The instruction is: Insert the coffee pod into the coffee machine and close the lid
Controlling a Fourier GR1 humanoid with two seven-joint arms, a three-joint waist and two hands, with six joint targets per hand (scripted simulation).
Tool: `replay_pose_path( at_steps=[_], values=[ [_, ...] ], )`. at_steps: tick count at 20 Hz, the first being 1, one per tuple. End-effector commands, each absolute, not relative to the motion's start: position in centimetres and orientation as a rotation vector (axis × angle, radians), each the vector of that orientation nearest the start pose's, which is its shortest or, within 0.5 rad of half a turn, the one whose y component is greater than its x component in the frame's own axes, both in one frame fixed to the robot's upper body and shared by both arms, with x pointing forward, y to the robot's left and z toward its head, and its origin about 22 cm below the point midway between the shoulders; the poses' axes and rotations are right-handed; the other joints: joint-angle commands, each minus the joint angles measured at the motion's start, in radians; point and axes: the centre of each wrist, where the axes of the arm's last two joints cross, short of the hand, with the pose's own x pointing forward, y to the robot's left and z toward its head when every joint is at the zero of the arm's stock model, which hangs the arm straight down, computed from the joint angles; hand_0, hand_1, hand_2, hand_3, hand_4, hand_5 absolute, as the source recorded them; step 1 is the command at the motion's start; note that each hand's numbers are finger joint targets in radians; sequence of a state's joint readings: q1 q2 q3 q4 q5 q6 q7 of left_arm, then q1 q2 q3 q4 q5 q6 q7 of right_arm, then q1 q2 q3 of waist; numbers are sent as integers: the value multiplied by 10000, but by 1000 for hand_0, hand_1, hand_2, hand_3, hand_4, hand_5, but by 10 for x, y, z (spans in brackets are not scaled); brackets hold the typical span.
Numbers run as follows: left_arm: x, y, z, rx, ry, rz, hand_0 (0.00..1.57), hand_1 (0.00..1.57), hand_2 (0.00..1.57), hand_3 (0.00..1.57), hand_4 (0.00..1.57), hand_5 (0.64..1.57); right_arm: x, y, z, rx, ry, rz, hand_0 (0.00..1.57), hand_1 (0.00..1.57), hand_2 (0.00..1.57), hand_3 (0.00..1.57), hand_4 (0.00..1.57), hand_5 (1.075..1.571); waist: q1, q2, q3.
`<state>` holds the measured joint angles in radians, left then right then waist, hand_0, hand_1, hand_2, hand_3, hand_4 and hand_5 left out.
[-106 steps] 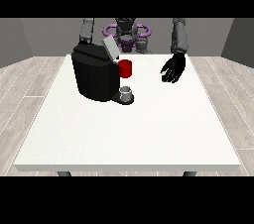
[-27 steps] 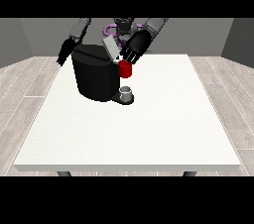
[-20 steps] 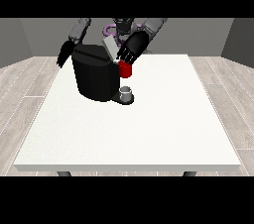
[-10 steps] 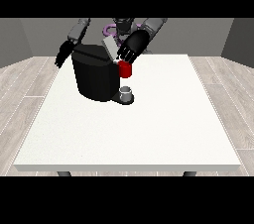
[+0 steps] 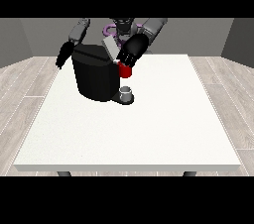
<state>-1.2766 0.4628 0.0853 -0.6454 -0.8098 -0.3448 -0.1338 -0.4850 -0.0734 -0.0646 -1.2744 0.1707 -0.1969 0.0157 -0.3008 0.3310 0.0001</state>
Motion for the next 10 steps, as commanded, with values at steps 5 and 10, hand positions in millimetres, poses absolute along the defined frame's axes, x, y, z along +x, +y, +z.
replay_pose_path(
  at_steps=[5, 10],
  values=[
    [463, 235, 274, 8307, -15865, -12023, 1135, 1135, 1146, 998, 0, 1571, 357, -207, 77, -2448, -17342, 1287, 0, 0, 0, 0, 0, 1571, -202, 302, 3],
    [461, 252, 290, 7990, -16640, -11510, 1110, 1110, 1122, 969, 0, 1571, 351, -212, 69, -2605, -17257, 1049, 0, 0, 0, 0, 0, 1571, -212, 160, 3]
  ],
)
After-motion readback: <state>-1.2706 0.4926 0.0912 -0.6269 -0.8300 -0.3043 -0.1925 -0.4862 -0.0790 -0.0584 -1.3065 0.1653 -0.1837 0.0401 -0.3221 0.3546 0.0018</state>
